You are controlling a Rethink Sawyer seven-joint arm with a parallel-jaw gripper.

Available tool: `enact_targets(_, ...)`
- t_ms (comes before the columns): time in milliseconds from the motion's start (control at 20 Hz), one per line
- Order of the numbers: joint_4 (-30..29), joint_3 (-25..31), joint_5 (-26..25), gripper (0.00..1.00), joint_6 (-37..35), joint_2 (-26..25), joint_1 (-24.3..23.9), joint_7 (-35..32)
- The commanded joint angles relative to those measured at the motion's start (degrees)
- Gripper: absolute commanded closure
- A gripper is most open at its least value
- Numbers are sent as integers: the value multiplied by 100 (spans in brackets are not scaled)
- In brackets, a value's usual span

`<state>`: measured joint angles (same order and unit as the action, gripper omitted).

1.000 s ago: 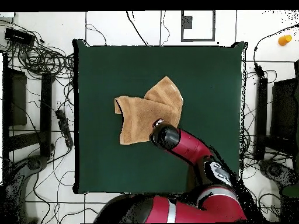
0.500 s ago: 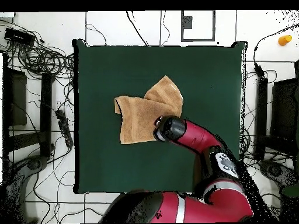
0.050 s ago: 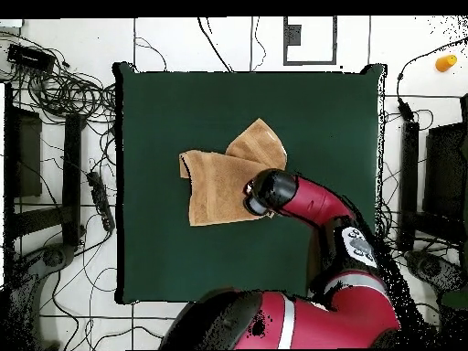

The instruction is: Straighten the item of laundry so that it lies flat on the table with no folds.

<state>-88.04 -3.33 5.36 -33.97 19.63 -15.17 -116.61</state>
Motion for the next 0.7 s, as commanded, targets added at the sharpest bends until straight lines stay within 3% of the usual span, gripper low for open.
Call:
enact_targets(50,815,-65,-632,100,1871,-1353,47,-403)
enact_targets(450,839,-265,-756,100,1726,-1292,215,-674)
enact_targets(600,504,-457,-791,100,1704,-914,323,-863)
enact_targets(700,-39,-675,-908,100,1616,-322,397,-899)
